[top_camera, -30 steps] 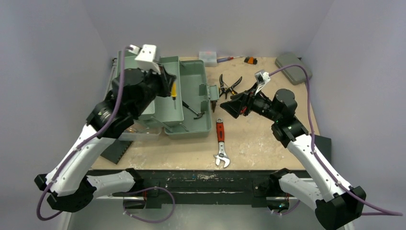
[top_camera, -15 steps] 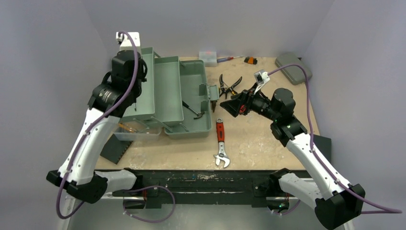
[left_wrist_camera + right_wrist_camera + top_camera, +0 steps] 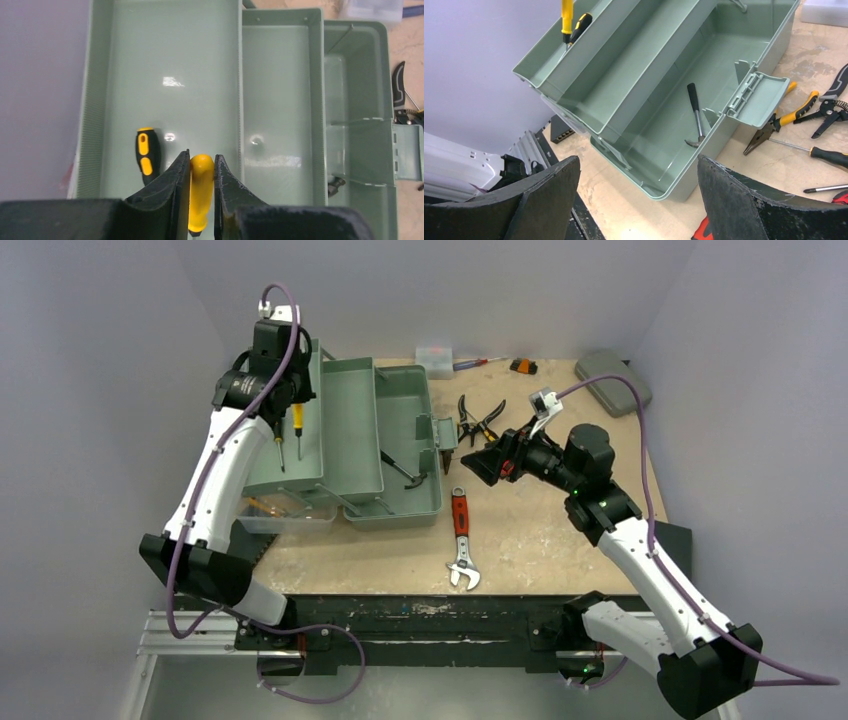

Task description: Pack the tool kit

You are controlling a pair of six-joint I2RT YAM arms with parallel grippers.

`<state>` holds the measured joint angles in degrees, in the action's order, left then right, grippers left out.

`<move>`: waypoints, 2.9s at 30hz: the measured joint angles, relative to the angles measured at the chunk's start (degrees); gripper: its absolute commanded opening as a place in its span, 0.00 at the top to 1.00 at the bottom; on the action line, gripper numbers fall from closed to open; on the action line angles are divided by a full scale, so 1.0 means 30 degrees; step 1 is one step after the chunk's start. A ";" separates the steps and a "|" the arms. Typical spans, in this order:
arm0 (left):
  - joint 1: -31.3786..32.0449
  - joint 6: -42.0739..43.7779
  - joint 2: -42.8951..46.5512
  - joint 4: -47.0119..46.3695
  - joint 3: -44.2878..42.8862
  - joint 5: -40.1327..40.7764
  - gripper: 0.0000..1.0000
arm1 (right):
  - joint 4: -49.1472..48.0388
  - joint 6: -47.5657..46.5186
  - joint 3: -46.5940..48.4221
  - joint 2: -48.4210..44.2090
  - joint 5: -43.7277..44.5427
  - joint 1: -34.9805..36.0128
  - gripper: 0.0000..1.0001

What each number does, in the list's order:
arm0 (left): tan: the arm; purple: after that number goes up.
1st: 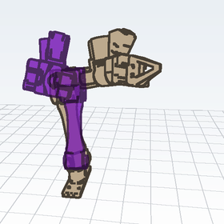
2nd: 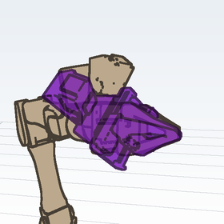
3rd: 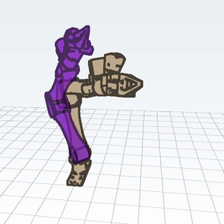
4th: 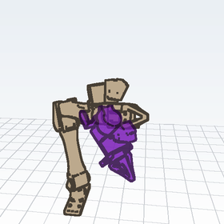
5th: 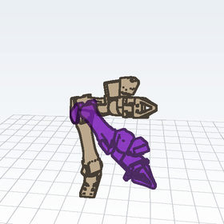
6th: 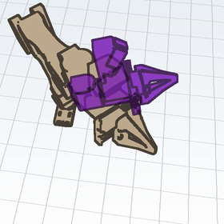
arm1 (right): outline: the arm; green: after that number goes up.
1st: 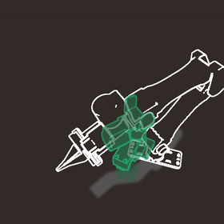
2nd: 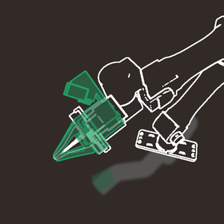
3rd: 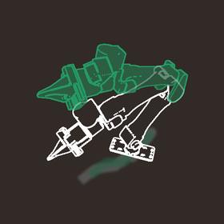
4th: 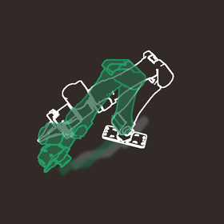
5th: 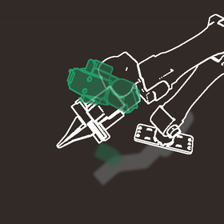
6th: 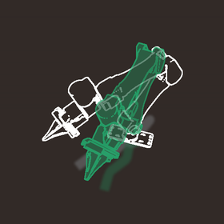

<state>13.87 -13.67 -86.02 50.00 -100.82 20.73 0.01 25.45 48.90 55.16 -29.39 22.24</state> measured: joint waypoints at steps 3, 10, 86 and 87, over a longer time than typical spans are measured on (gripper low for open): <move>-0.0080 -0.0299 -0.0430 0.0335 0.0000 -0.0780 0.62 | 0.0000 -0.0036 0.0015 0.0124 0.0000 -0.0007 0.15; -0.0087 -0.1064 -0.0080 0.0648 0.0000 -0.2018 0.21 | 0.0029 -0.0204 0.0015 0.0452 0.0313 0.0000 0.15; 1.0032 -0.1596 0.8386 -1.9846 2.1719 -1.1089 0.04 | 1.2648 0.9799 1.3967 1.9781 1.6174 -0.1333 0.34; 1.0032 -0.1596 0.8459 -1.9955 2.1719 -1.1089 0.04 | 1.2706 1.0061 1.4025 1.9868 1.6196 -0.1333 0.35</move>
<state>43.97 -18.46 -60.64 -9.87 -35.66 -12.53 38.13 55.64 90.98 114.76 19.20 18.24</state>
